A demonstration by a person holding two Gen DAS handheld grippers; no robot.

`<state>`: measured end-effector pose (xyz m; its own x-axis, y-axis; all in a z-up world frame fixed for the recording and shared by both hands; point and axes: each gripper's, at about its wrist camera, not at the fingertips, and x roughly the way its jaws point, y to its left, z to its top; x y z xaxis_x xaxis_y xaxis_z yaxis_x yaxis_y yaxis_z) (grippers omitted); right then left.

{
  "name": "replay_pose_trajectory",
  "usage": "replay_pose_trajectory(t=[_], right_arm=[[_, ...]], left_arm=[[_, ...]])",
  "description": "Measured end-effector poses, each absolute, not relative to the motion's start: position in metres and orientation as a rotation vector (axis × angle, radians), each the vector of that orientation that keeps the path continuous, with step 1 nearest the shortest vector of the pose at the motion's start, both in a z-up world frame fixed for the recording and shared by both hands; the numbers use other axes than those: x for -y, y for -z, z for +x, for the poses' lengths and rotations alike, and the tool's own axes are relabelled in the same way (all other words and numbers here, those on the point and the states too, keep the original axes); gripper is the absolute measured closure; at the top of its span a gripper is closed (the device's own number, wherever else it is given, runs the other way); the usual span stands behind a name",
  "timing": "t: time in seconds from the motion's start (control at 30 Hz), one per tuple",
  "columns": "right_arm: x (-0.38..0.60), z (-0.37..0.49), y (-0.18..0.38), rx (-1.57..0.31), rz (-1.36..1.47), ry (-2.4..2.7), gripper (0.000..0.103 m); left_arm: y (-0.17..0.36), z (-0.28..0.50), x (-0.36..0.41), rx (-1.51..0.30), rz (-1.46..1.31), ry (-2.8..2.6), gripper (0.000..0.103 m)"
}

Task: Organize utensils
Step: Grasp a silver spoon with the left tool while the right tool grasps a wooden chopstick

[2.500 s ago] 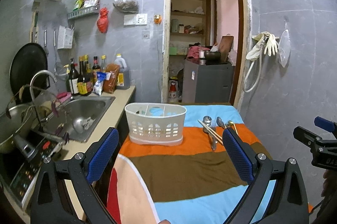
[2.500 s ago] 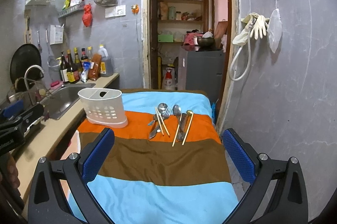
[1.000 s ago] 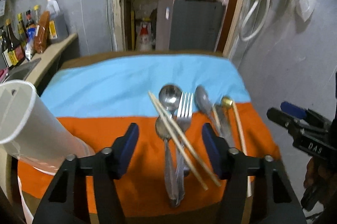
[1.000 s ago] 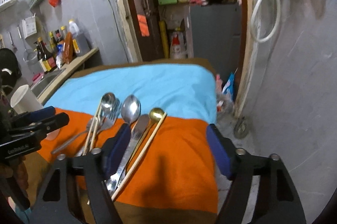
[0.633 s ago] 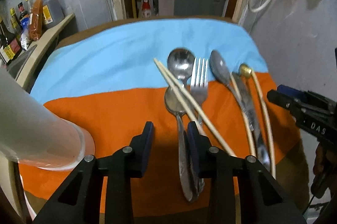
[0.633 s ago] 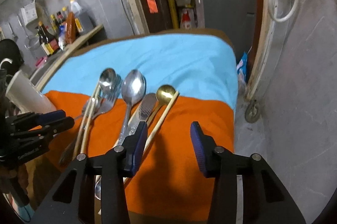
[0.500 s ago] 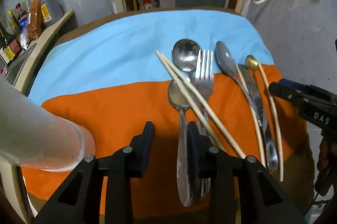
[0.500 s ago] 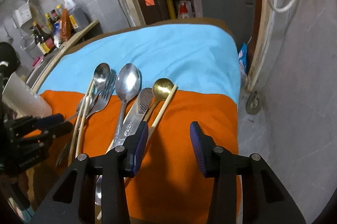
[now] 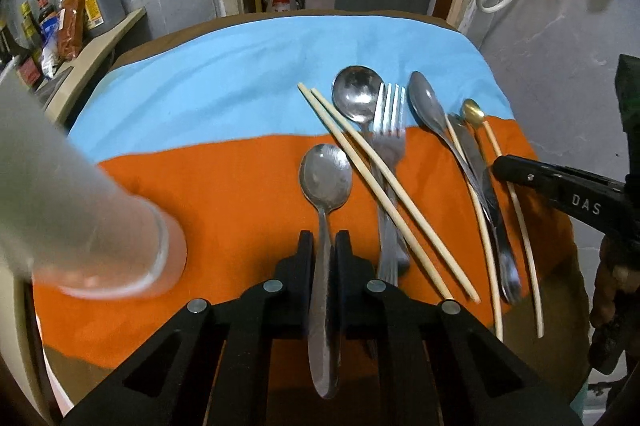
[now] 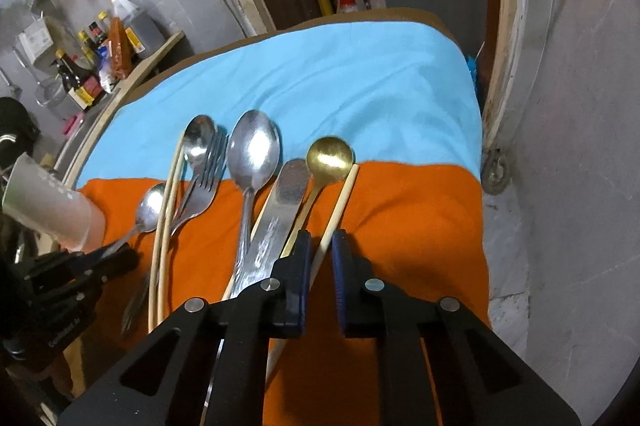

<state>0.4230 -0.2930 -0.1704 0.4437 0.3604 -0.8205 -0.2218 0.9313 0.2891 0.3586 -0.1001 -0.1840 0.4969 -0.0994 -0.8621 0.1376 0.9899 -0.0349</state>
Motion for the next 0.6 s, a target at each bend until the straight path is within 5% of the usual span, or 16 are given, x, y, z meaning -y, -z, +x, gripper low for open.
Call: replay_pose_trajectory(t=[0.6], right_arm=[[0.289,0.401,0.171,-1.083,0.096,-0.39,0.095]], left_arm=[[0.186,0.354,0.108,-1.168,0.13,0.167,0.085]])
